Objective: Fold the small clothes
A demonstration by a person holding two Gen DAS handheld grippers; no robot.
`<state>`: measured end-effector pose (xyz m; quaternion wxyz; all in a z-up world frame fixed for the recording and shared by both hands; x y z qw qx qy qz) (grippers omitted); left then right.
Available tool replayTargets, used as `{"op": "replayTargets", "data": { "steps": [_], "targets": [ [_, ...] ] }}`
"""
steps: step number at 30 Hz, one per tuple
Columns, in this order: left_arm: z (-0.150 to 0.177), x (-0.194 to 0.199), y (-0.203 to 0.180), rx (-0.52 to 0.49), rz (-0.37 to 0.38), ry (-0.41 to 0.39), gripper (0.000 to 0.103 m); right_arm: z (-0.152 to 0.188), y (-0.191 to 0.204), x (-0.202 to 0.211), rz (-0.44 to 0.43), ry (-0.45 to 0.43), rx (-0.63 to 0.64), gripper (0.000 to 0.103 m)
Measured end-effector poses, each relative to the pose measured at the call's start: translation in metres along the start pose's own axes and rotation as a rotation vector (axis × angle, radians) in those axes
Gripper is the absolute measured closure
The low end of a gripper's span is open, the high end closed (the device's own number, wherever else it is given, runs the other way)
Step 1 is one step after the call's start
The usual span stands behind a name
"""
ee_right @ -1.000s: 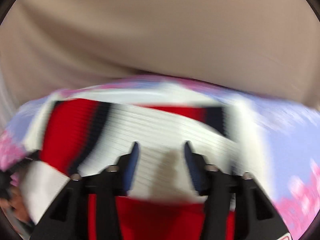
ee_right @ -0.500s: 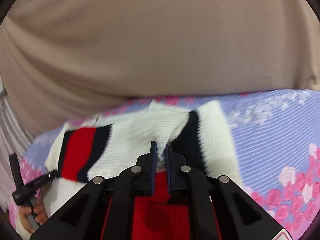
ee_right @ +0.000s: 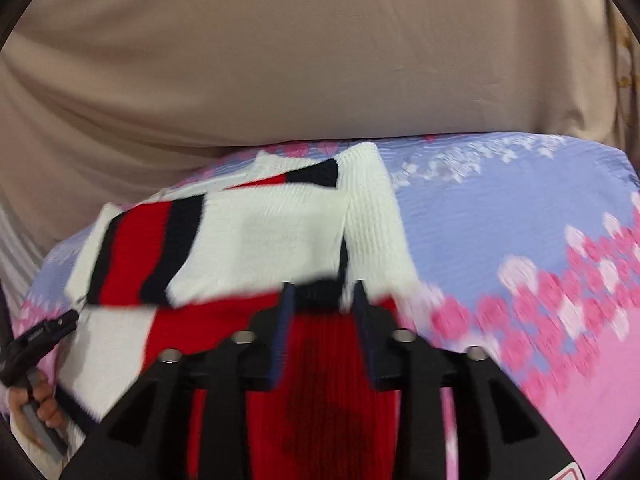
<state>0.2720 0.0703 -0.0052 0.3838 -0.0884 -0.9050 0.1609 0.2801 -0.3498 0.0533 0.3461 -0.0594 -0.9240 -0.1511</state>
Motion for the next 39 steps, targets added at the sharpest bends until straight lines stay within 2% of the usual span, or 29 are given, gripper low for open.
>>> {"op": "replayTargets", "data": {
  "steps": [1, 5, 8, 11, 13, 14, 17, 19, 21, 23, 25, 26, 27, 28, 29, 31, 33, 36, 39],
  "targets": [
    [0.009, 0.018, 0.006, 0.000, 0.016, 0.007, 0.035, 0.018, -0.004, 0.024, -0.006, -0.005, 0.010, 0.054],
    [0.055, 0.080, 0.035, -0.015, 0.025, 0.052, 0.028, 0.096, -0.031, 0.094, -0.030, 0.018, 0.028, 0.041],
    [0.095, 0.112, 0.056, -0.004, 0.020, 0.103, 0.027, 0.151, -0.050, 0.123, -0.031, 0.061, 0.006, 0.040],
    [0.130, 0.129, 0.067, 0.047, 0.053, 0.167, 0.027, 0.200, -0.056, 0.141, -0.049, 0.105, -0.040, 0.040],
    [0.147, 0.135, 0.063, 0.081, 0.109, 0.202, 0.023, 0.221, -0.052, 0.142, -0.100, 0.137, -0.074, 0.040],
    [0.151, 0.138, 0.058, 0.082, 0.125, 0.193, 0.021, 0.230, -0.049, 0.143, -0.124, 0.147, -0.087, 0.039],
    [0.158, 0.133, 0.044, 0.091, 0.190, 0.210, 0.021, 0.240, -0.034, 0.138, -0.192, 0.165, -0.122, 0.039],
    [0.159, 0.131, 0.038, 0.095, 0.194, 0.207, 0.021, 0.241, -0.021, 0.133, -0.242, 0.169, -0.149, 0.039],
    [0.159, 0.126, 0.034, 0.088, 0.194, 0.203, 0.022, 0.239, -0.012, 0.131, -0.257, 0.164, -0.150, 0.037],
    [0.157, 0.124, 0.031, 0.091, 0.195, 0.204, 0.038, 0.235, -0.005, 0.127, -0.254, 0.146, -0.154, 0.037],
    [0.157, 0.118, 0.030, 0.101, 0.208, 0.240, 0.070, 0.231, -0.004, 0.125, -0.263, 0.136, -0.183, 0.037],
    [0.158, 0.116, 0.030, 0.110, 0.213, 0.254, 0.078, 0.230, -0.004, 0.123, -0.273, 0.133, -0.204, 0.040],
    [0.159, 0.116, 0.029, 0.114, 0.214, 0.263, 0.090, 0.229, -0.004, 0.122, -0.280, 0.131, -0.221, 0.056],
    [0.159, 0.117, 0.029, 0.109, 0.208, 0.263, 0.095, 0.227, -0.005, 0.121, -0.278, 0.135, -0.235, 0.069],
    [0.159, 0.121, 0.028, 0.100, 0.208, 0.251, 0.096, 0.227, -0.006, 0.120, -0.276, 0.138, -0.239, 0.094],
    [0.157, 0.138, 0.024, 0.064, 0.210, 0.205, 0.097, 0.224, -0.008, 0.127, -0.287, 0.105, -0.243, 0.095],
    [0.154, 0.159, 0.018, 0.025, 0.221, 0.155, 0.097, 0.221, -0.008, 0.146, -0.286, 0.031, -0.211, 0.096],
    [0.149, 0.202, 0.010, -0.015, 0.293, 0.069, 0.097, 0.215, -0.009, 0.185, -0.341, -0.085, -0.178, 0.097],
    [0.146, 0.252, 0.003, -0.066, 0.376, -0.040, 0.097, 0.213, -0.009, 0.232, -0.445, -0.211, -0.134, 0.097]
  ]
}}
Point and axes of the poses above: each gripper's, at about its wrist camera, not at the fingertips, and x roughly against the way its jaws point, y to its left, z to its underside, the point moved 5 cm from there along -x, roughly the way its jaws point, and after that the axes turned 3 degrees about -x, right-handed, at the moved point
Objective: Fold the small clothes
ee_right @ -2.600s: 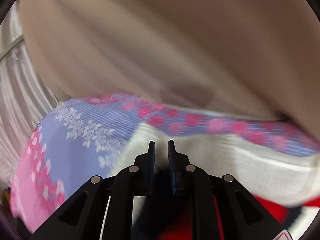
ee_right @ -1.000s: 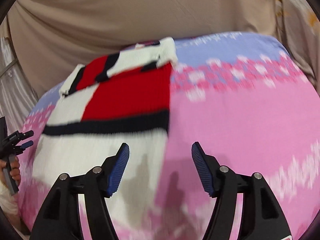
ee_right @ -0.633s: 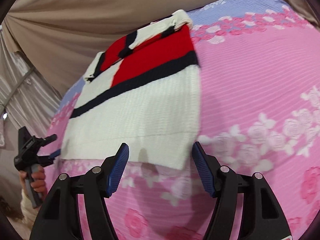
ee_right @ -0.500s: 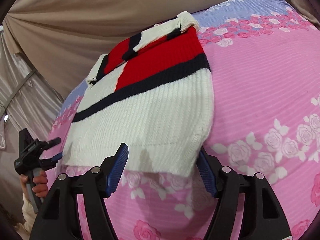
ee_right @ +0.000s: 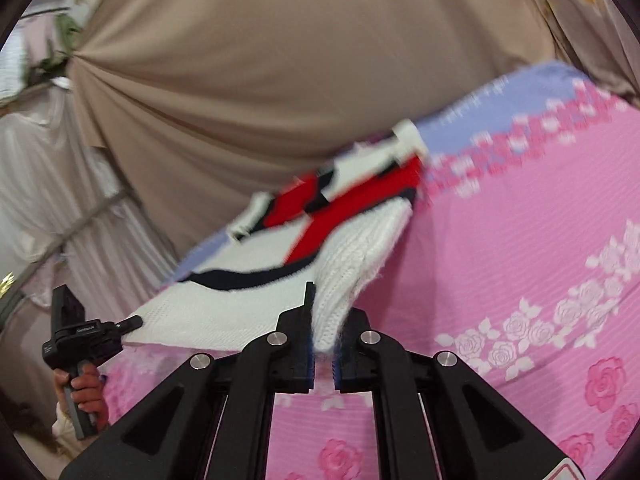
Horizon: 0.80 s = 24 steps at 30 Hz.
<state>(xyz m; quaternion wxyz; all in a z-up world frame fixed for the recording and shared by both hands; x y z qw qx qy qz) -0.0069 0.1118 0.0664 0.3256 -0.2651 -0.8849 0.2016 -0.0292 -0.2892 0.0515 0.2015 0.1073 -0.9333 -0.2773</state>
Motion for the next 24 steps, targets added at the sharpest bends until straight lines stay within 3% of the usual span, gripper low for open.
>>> {"op": "replayTargets", "data": {
  "steps": [7, 9, 13, 17, 22, 24],
  "targets": [
    [-0.008, 0.115, -0.055, -0.164, 0.208, -0.280, 0.097, -0.026, 0.057, 0.104, -0.229, -0.194, 0.182, 0.097],
    [-0.012, 0.136, -0.068, -0.206, 0.231, -0.352, 0.097, -0.034, 0.076, 0.129, -0.278, -0.251, 0.242, 0.097],
    [-0.027, 0.144, -0.078, -0.224, 0.241, -0.397, 0.097, -0.053, 0.095, 0.153, -0.353, -0.346, 0.281, 0.097],
    [-0.047, 0.099, -0.062, -0.171, 0.176, -0.301, 0.096, -0.073, 0.083, 0.117, -0.272, -0.346, 0.211, 0.097],
    [-0.067, -0.029, 0.002, -0.034, -0.011, -0.033, 0.096, -0.085, 0.027, 0.014, -0.069, -0.162, 0.044, 0.097],
    [-0.072, -0.072, 0.024, -0.008, -0.076, 0.036, 0.096, -0.087, 0.006, -0.024, -0.007, -0.098, -0.010, 0.097]
  ]
}}
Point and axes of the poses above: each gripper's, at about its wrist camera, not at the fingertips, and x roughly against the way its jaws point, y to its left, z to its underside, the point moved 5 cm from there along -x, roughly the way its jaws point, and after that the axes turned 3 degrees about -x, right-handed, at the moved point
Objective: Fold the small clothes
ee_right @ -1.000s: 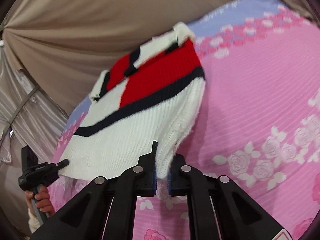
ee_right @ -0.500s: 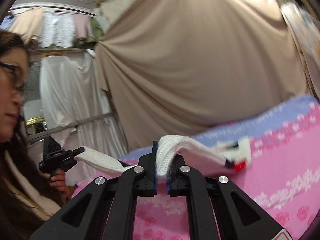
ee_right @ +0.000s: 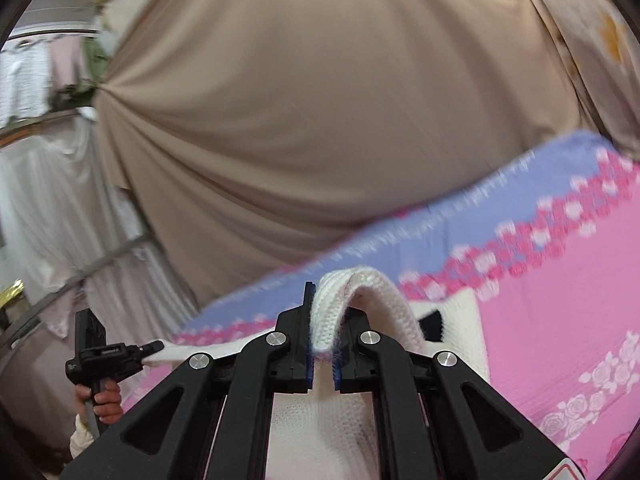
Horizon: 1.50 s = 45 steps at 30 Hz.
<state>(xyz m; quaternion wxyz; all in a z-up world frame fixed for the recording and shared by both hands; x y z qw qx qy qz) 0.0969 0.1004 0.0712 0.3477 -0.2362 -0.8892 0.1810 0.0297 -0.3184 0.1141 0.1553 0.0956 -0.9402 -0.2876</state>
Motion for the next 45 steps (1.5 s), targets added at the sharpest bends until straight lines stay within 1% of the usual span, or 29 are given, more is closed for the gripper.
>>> {"op": "replayTargets", "data": {
  "steps": [2, 3, 4, 6, 10, 12, 13, 14, 15, 16, 17, 18, 19, 20, 21, 22, 25, 27, 29, 30, 32, 34, 35, 36, 37, 39, 41, 43, 45],
  "targets": [
    [-0.005, -0.042, 0.016, 0.033, -0.044, 0.068, 0.096, -0.001, -0.021, -0.034, 0.050, 0.045, -0.051, 0.097],
    [-0.008, -0.057, 0.022, 0.045, -0.057, 0.078, 0.096, -0.002, -0.032, -0.048, 0.079, 0.061, -0.076, 0.097],
    [-0.013, -0.074, 0.030, 0.060, -0.092, 0.094, 0.096, -0.002, -0.044, -0.068, 0.107, 0.093, -0.110, 0.097],
    [-0.019, -0.103, 0.042, 0.079, -0.131, 0.121, 0.096, -0.001, -0.064, -0.095, 0.134, 0.132, -0.176, 0.097],
    [-0.018, -0.135, 0.056, 0.090, -0.213, 0.164, 0.093, 0.009, -0.094, -0.142, 0.220, 0.217, -0.220, 0.097],
    [-0.015, -0.144, 0.059, 0.105, -0.217, 0.194, 0.090, 0.019, -0.104, -0.159, 0.249, 0.269, -0.241, 0.095],
    [-0.013, -0.146, 0.061, 0.112, -0.206, 0.202, 0.089, 0.021, -0.107, -0.163, 0.268, 0.282, -0.243, 0.094],
    [-0.013, -0.144, 0.061, 0.114, -0.187, 0.194, 0.087, 0.022, -0.107, -0.163, 0.281, 0.280, -0.236, 0.091],
    [-0.014, -0.139, 0.058, 0.116, -0.175, 0.187, 0.081, 0.021, -0.104, -0.158, 0.271, 0.269, -0.226, 0.085],
    [-0.015, -0.129, 0.058, 0.121, -0.157, 0.170, 0.067, 0.018, -0.101, -0.152, 0.260, 0.257, -0.215, 0.079],
    [-0.016, -0.117, 0.055, 0.125, -0.159, 0.149, 0.055, 0.014, -0.095, -0.139, 0.256, 0.222, -0.195, 0.059],
    [-0.017, -0.102, 0.053, 0.127, -0.167, 0.113, 0.036, 0.009, -0.089, -0.120, 0.268, 0.176, -0.170, 0.040],
    [-0.017, -0.080, 0.051, 0.122, -0.173, 0.057, 0.024, 0.005, -0.083, -0.103, 0.280, 0.128, -0.139, 0.037],
    [-0.015, -0.062, 0.048, 0.105, -0.174, 0.020, 0.020, 0.004, -0.078, -0.082, 0.293, 0.083, -0.096, 0.037],
    [-0.011, -0.045, 0.046, 0.083, -0.176, 0.004, 0.017, 0.006, -0.074, -0.063, 0.311, 0.069, -0.062, 0.036],
    [-0.002, -0.028, 0.047, 0.063, -0.184, 0.009, 0.016, 0.011, -0.073, -0.050, 0.329, 0.070, -0.041, 0.035],
    [0.036, -0.002, 0.057, 0.069, -0.203, 0.077, 0.016, 0.048, -0.078, -0.008, 0.383, 0.140, -0.010, 0.034],
    [0.065, 0.003, 0.066, 0.098, -0.212, 0.141, 0.016, 0.075, -0.086, 0.005, 0.413, 0.209, -0.032, 0.034],
    [0.092, 0.004, 0.076, 0.156, -0.205, 0.196, 0.017, 0.106, -0.097, 0.011, 0.440, 0.291, -0.067, 0.034],
    [0.101, 0.002, 0.077, 0.183, -0.191, 0.211, 0.018, 0.116, -0.100, 0.012, 0.437, 0.314, -0.081, 0.034],
    [0.109, -0.004, 0.075, 0.205, -0.174, 0.221, 0.026, 0.128, -0.100, 0.013, 0.408, 0.331, -0.109, 0.035],
    [0.108, -0.013, 0.070, 0.190, -0.160, 0.231, 0.053, 0.130, -0.095, 0.007, 0.359, 0.331, -0.145, 0.043],
    [0.106, -0.015, 0.068, 0.172, -0.169, 0.235, 0.060, 0.129, -0.092, 0.002, 0.327, 0.329, -0.161, 0.059],
    [0.104, -0.016, 0.067, 0.151, -0.184, 0.236, 0.077, 0.127, -0.089, -0.003, 0.320, 0.326, -0.164, 0.083],
    [0.102, -0.015, 0.065, 0.137, -0.187, 0.239, 0.084, 0.124, -0.087, -0.006, 0.333, 0.323, -0.156, 0.087],
    [0.097, -0.004, 0.065, 0.130, -0.189, 0.227, 0.087, 0.115, -0.085, -0.001, 0.336, 0.295, -0.161, 0.091],
    [0.097, 0.009, 0.070, 0.120, -0.211, 0.221, 0.088, 0.104, -0.085, 0.016, 0.349, 0.252, -0.164, 0.093],
    [0.103, 0.022, 0.079, 0.131, -0.232, 0.251, 0.089, 0.102, -0.091, 0.034, 0.366, 0.246, -0.180, 0.093],
    [0.118, 0.029, 0.090, 0.154, -0.261, 0.301, 0.089, 0.111, -0.098, 0.047, 0.404, 0.276, -0.184, 0.094]
  ]
}}
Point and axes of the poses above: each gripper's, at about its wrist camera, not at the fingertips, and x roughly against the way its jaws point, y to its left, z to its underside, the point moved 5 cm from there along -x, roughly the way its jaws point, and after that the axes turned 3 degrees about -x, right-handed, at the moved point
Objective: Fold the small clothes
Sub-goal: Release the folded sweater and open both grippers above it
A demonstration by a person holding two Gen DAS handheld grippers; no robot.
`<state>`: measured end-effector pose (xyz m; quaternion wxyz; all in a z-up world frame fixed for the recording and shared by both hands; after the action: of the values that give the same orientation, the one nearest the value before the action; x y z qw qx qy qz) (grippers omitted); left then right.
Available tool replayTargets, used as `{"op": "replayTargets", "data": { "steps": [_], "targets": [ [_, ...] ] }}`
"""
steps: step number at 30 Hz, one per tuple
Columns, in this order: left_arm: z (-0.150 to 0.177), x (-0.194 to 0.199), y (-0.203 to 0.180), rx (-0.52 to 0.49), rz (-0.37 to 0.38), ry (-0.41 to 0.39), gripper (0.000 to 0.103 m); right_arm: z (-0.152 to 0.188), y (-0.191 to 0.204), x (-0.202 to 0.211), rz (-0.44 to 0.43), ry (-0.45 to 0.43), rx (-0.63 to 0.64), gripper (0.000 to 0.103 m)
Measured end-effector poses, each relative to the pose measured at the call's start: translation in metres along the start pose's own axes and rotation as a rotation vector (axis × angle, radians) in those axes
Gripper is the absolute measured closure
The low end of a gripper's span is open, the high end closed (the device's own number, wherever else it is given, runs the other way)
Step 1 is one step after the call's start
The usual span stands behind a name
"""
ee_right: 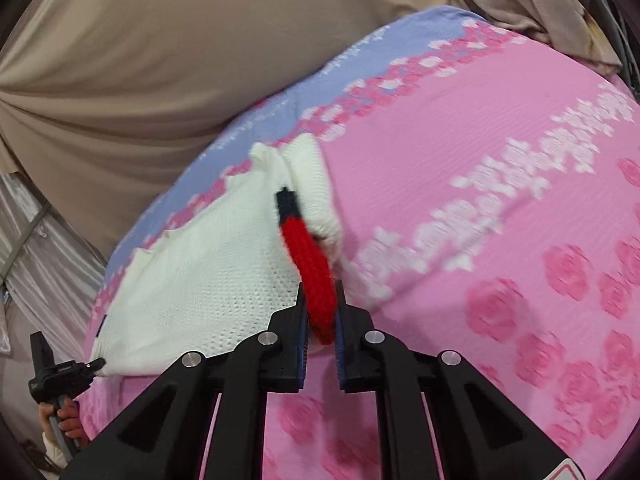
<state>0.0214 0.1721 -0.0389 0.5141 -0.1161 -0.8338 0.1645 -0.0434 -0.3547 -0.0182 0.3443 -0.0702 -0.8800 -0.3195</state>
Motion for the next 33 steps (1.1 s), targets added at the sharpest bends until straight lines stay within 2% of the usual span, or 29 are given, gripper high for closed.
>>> {"op": "replayTargets", "data": {
  "steps": [3, 5, 7, 8, 9, 10, 11, 12, 13, 15, 17, 19, 21, 23, 24, 25, 26, 27, 28, 30, 33],
  "targets": [
    [0.019, -0.013, 0.006, 0.016, -0.013, 0.064, 0.089, 0.022, -0.014, -0.009, 0.062, 0.075, -0.003, 0.093],
    [0.020, -0.012, -0.002, -0.027, -0.037, 0.045, 0.088, 0.028, -0.013, -0.015, 0.076, 0.090, 0.030, 0.091],
    [0.012, 0.001, -0.014, -0.046, -0.015, 0.012, 0.078, 0.021, -0.006, -0.010, 0.083, 0.066, 0.062, 0.084],
    [0.007, 0.009, -0.017, -0.048, -0.015, -0.010, 0.071, 0.013, -0.001, -0.005, 0.079, 0.038, 0.063, 0.082],
    [0.000, 0.019, -0.021, -0.051, -0.014, -0.046, 0.050, 0.004, 0.002, 0.003, 0.082, 0.001, 0.069, 0.075],
    [-0.011, 0.036, -0.027, -0.052, -0.007, -0.119, 0.031, -0.006, 0.006, 0.009, 0.089, -0.034, 0.083, 0.069],
    [-0.021, 0.048, -0.032, -0.054, 0.001, -0.182, 0.024, -0.018, 0.012, 0.015, 0.092, -0.075, 0.100, 0.057],
    [-0.031, 0.057, -0.038, -0.065, 0.008, -0.234, 0.015, -0.030, 0.019, 0.019, 0.082, -0.115, 0.116, 0.051],
    [-0.044, 0.064, -0.047, -0.090, 0.007, -0.287, 0.011, -0.044, 0.028, 0.019, 0.064, -0.143, 0.130, 0.050],
    [-0.068, 0.061, -0.066, -0.139, 0.017, -0.328, 0.010, -0.064, 0.046, 0.007, 0.022, -0.148, 0.155, 0.046],
    [-0.091, 0.040, -0.087, -0.175, 0.032, -0.328, 0.010, -0.079, 0.063, -0.013, -0.006, -0.146, 0.177, 0.043],
    [-0.108, 0.004, -0.103, -0.218, 0.043, -0.268, 0.010, -0.094, 0.078, -0.045, -0.025, -0.114, 0.187, 0.041],
    [-0.119, -0.032, -0.113, -0.238, 0.018, -0.209, 0.010, -0.099, 0.084, -0.073, -0.015, -0.078, 0.173, 0.041],
    [-0.124, -0.069, -0.112, -0.243, -0.028, -0.152, 0.011, -0.101, 0.086, -0.102, 0.002, -0.032, 0.147, 0.041],
    [-0.127, -0.084, -0.111, -0.240, -0.034, -0.129, 0.019, -0.101, 0.086, -0.116, 0.023, -0.007, 0.142, 0.044],
    [-0.128, -0.093, -0.107, -0.227, -0.055, -0.115, 0.038, -0.099, 0.086, -0.126, 0.039, 0.016, 0.140, 0.049],
    [-0.129, -0.099, -0.103, -0.213, -0.088, -0.112, 0.046, -0.098, 0.085, -0.133, 0.047, 0.031, 0.138, 0.072],
    [-0.132, -0.099, -0.101, -0.214, -0.107, -0.129, 0.063, -0.096, 0.085, -0.138, 0.046, 0.052, 0.140, 0.093],
    [-0.136, -0.096, -0.101, -0.222, -0.097, -0.151, 0.102, -0.095, 0.086, -0.141, 0.036, 0.067, 0.137, 0.094],
    [-0.146, -0.087, -0.097, -0.179, -0.035, -0.164, 0.100, -0.102, 0.093, -0.128, -0.011, -0.002, 0.143, 0.095],
    [-0.160, -0.066, -0.098, -0.175, -0.055, -0.244, 0.100, -0.121, 0.102, -0.095, -0.080, -0.127, 0.134, 0.096]
  ]
}}
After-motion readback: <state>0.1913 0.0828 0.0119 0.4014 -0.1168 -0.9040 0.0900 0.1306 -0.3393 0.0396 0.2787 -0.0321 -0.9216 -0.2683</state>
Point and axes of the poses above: each gripper's, at about its wrist camera, not at the fingertips, and x roughly against the way its jaws point, y to its left, z to its underside, the point moved 5 cm from there along -x, roughly the way its jaws point, and after that the axes turned 3 degrees about -x, right-handed, at the moved point
